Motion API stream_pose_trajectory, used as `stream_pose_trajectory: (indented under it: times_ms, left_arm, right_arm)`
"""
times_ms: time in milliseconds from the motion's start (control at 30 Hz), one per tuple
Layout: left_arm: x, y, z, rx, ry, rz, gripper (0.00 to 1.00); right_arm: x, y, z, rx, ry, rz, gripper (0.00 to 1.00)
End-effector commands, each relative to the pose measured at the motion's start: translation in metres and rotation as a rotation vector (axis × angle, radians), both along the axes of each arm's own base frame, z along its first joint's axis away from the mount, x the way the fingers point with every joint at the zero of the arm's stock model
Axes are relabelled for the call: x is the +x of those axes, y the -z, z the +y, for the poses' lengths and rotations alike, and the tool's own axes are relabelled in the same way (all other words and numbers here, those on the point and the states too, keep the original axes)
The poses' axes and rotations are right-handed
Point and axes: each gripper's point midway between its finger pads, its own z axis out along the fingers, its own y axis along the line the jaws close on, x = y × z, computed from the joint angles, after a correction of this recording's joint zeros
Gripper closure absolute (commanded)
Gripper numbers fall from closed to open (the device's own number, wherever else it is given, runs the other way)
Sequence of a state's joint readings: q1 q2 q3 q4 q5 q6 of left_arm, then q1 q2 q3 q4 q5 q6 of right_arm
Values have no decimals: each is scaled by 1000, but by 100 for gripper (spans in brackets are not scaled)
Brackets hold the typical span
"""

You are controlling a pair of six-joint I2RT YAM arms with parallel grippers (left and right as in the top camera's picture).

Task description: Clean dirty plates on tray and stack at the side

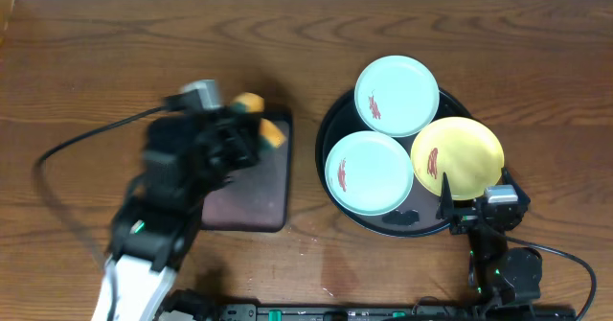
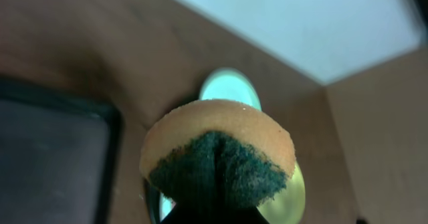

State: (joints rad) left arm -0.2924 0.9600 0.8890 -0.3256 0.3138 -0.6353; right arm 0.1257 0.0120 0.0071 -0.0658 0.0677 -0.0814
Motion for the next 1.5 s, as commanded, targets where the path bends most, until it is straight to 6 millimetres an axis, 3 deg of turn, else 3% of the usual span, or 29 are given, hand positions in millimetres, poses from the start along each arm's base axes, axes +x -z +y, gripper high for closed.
stream_pose_trajectory:
  times_ms: [0, 67, 233, 367, 500, 967, 1067, 1200, 1300, 1367, 1467]
  left_arm:
    - [1, 34, -59, -20, 148, 92, 93]
    - [10, 57, -98, 17, 204, 101, 93]
    - [24, 103, -135, 102, 206, 119, 93]
    - [26, 139, -156, 154, 216, 133, 93]
    - [20, 167, -165, 218, 216, 163, 93]
    - [10, 172, -175, 232, 230, 168, 93]
    - [8, 174, -174, 224, 220, 183, 93]
    - [5, 181, -173, 235, 223, 194, 92]
    - [5, 192, -172, 253, 223, 216, 92]
    - [4, 201, -172, 265, 223, 231, 92]
    - [3, 209, -171, 276, 222, 249, 92]
  right_arm:
    - [0, 1, -3, -10, 11, 0, 1]
    - [0, 1, -3, -10, 11, 0, 1]
    - [0, 1, -3, -9, 11, 0, 1]
    - [0, 1, -3, -10, 11, 0, 1]
    - [0, 1, -3, -10, 11, 0, 1]
    - [0, -4, -1, -2, 5, -18, 1]
    - [-2, -15, 20, 99, -117, -52, 1]
    - [-12, -15, 54, 216, -318, -14, 1]
    - [-21, -35, 73, 273, -447, -67, 1]
    - [-31, -58, 83, 270, -528, -156, 1]
    - [-38, -92, 81, 232, -538, -288, 1]
